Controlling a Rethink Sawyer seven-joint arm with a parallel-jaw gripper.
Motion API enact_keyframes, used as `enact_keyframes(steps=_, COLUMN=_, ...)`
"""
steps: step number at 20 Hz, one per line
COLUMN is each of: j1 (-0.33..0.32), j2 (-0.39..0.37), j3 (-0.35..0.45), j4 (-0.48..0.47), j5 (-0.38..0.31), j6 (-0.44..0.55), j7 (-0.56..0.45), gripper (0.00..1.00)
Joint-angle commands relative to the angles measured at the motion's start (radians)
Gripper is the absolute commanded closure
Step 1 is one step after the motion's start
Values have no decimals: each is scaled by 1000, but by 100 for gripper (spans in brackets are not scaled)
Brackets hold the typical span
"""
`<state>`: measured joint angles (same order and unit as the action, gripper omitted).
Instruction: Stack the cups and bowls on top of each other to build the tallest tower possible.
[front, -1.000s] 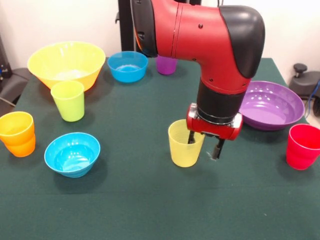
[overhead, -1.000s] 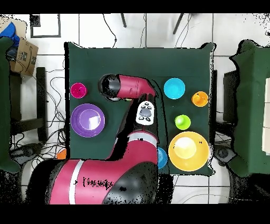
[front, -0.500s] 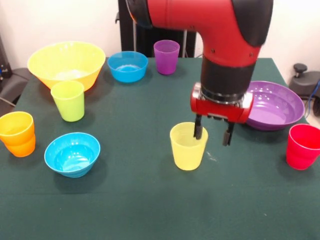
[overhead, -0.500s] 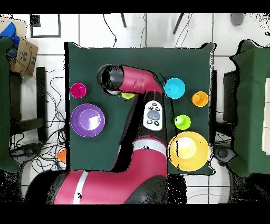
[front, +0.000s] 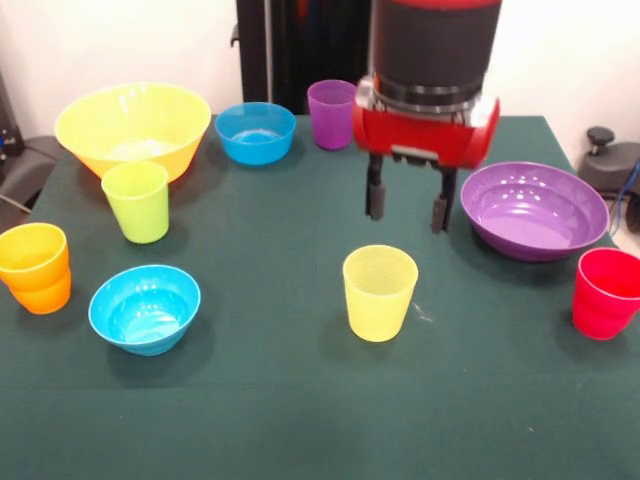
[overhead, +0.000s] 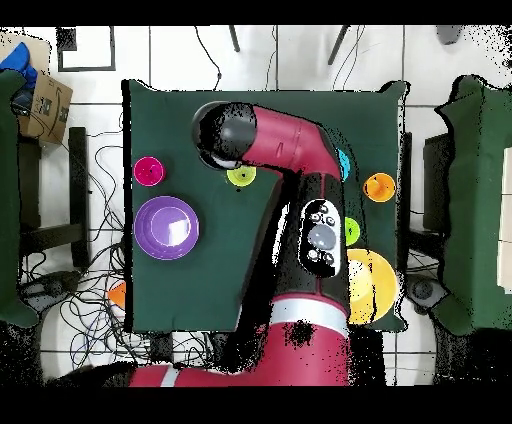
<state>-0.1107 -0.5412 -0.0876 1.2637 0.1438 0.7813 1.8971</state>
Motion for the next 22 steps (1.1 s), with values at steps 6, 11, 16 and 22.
enact_keyframes(steps=6, j1=-32, j2=2, j3=118, j4=112, j5=-87, j6=4, j7=-101, gripper=0)
enact_keyframes(steps=11, j1=-87, j2=73, j3=162, j4=108, j5=-129, j6=-125, j7=-158, gripper=0)
enact_keyframes(steps=16, j1=-147, j2=113, j3=219, j4=107, j5=-174, j6=-198, j7=-198, gripper=0)
enact_keyframes(steps=22, j1=-196, j2=126, j3=260, j4=89, j5=-221, j6=-173, j7=-217, gripper=0)
